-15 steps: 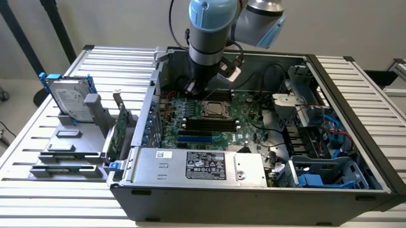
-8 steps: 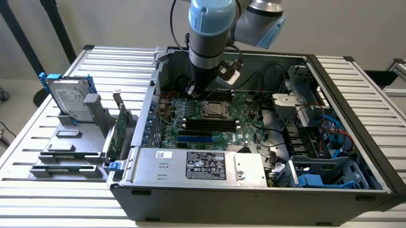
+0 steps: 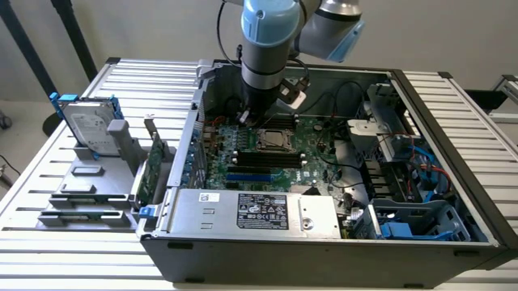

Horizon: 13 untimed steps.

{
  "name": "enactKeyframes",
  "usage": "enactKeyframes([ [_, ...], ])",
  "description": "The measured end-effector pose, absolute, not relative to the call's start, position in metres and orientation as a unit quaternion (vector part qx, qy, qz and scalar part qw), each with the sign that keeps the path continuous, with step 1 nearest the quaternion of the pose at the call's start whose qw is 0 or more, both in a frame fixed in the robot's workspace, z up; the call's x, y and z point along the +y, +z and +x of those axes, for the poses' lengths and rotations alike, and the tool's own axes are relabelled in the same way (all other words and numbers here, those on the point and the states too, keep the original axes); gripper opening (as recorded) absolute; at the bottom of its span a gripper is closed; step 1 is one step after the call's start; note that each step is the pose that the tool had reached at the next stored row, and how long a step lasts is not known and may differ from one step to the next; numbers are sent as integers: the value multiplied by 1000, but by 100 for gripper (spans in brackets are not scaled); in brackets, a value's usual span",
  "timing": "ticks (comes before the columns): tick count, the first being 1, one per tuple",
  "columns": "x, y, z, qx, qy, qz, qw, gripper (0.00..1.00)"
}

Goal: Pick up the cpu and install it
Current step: 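Install the first cpu locking lever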

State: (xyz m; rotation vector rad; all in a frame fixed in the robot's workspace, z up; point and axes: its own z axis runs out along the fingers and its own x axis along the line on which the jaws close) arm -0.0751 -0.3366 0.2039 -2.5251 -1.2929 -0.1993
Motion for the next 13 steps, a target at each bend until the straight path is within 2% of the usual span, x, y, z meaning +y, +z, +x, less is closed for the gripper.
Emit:
enactKeyframes([
  [13,-333,200,-73,-450,-68,-878,146,11],
])
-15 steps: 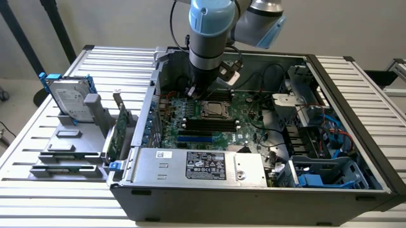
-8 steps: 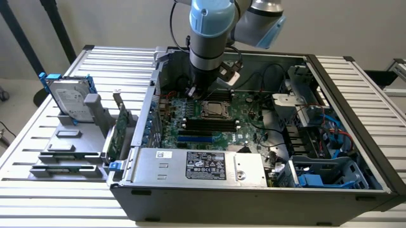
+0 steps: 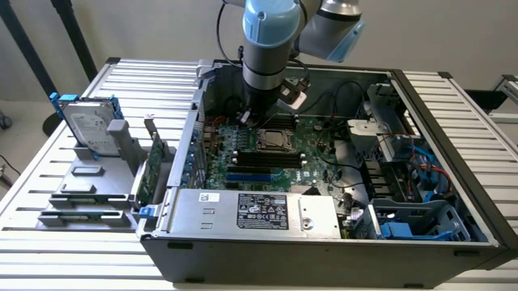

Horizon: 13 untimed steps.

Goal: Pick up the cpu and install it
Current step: 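Install the first cpu locking lever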

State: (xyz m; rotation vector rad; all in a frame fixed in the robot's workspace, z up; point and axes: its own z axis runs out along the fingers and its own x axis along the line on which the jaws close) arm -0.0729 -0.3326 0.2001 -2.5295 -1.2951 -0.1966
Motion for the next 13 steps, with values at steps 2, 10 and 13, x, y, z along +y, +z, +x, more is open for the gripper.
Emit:
enactKeyframes([
  [2,-333,200,-72,-450,-68,-879,145,11],
  [10,-333,200,-69,-450,-66,-879,142,11],
  [13,-333,200,-66,-450,-66,-879,142,11],
])
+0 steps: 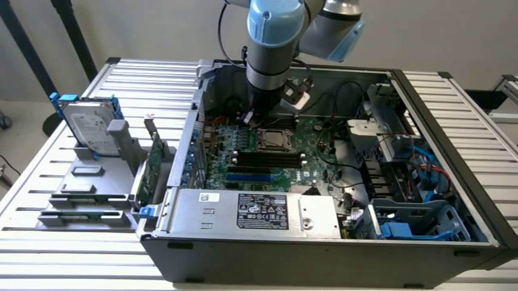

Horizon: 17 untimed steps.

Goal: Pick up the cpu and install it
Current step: 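Install the first cpu locking lever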

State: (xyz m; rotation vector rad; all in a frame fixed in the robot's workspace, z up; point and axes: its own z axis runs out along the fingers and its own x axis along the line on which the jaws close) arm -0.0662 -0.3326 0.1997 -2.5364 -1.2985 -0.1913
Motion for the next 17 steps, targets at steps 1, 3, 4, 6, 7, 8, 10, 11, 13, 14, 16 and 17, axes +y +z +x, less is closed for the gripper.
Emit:
enactKeyframes([
  [1,-333,200,-65,-450,-66,-879,142,11],
  [3,-333,199,-64,-450,-66,-879,142,11],
  [4,-333,199,-63,-450,-66,-879,142,11],
  [6,-333,199,-61,-450,-66,-879,142,11],
  [7,-333,199,-61,-450,-66,-879,142,11],
  [8,-333,199,-60,-450,-66,-879,142,11],
  [10,-333,199,-59,-450,-66,-879,142,11],
  [11,-333,199,-58,-450,-66,-879,142,11],
  [13,-333,199,-57,-450,-66,-879,142,11],
  [14,-333,199,-57,-450,-66,-879,142,11],
  [16,-333,199,-56,-450,-66,-879,142,11],
  [17,-333,199,-55,-450,-66,-879,142,11],
])
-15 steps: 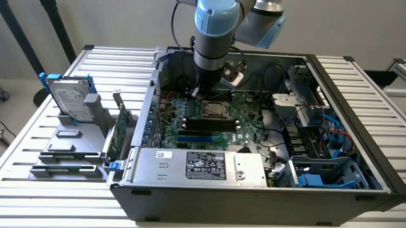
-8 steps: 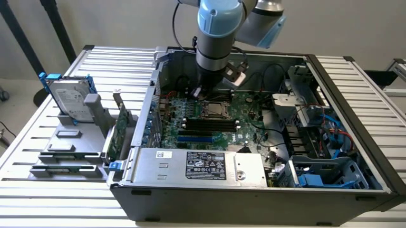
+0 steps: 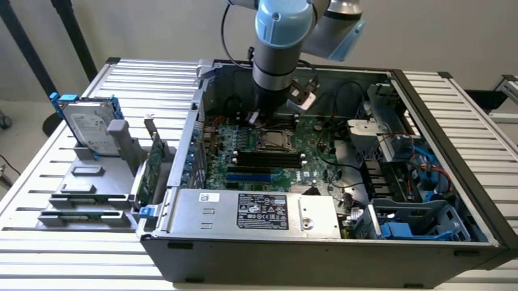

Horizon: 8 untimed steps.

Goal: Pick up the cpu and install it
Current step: 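Install the first cpu locking lever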

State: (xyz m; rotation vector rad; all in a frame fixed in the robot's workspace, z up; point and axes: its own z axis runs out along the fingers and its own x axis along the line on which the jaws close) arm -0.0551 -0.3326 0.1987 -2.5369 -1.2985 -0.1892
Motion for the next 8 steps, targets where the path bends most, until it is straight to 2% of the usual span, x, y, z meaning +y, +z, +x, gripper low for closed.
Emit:
enactKeyframes([
  [8,-332,198,-52,-450,-65,-879,142,11],
])
